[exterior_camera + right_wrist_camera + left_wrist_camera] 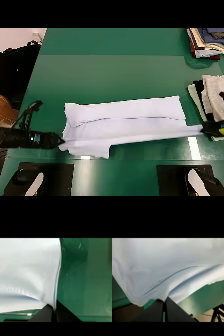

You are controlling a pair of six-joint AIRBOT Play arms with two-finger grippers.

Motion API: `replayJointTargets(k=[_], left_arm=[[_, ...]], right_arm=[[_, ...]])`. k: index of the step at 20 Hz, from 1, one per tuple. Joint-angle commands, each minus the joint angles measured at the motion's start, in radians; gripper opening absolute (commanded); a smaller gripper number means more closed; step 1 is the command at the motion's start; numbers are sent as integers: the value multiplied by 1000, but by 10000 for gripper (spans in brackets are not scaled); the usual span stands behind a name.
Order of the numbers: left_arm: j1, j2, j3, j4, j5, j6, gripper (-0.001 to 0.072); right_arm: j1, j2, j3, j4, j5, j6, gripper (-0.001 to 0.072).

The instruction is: Fold the shirts.

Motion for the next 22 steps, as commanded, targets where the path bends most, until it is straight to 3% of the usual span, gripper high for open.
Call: replayJointTargets(k=[1, 5, 8, 13, 14, 15, 16, 21, 22], left_arm=[[1, -143, 77, 22, 176, 76, 21], [1, -431, 157, 24, 402, 124, 22], [1, -612, 223, 8, 489, 135, 22], [1, -736, 256, -8, 608, 135, 24], [1, -736, 259, -10, 625, 135, 110], [1, -736, 264, -11, 632, 134, 422], [1, -736, 272, -11, 627, 134, 544], [1, -727, 397, 31, 412, 136, 537], [1, -720, 407, 24, 389, 136, 378]], right_arm=[[93, -132, 121, 22, -56, 11, 17], [167, -401, 268, 26, -120, 58, 18], [185, -570, 374, 107, -126, 58, 19], [176, -739, 502, 217, -147, 56, 20], [172, -760, 527, 245, -150, 50, 57], [159, -779, 552, 267, -150, 50, 243], [145, -795, 575, 296, -141, 48, 359], [22, -801, 593, 364, -7, -60, 367], [-10, -801, 580, 364, 13, -73, 367]])
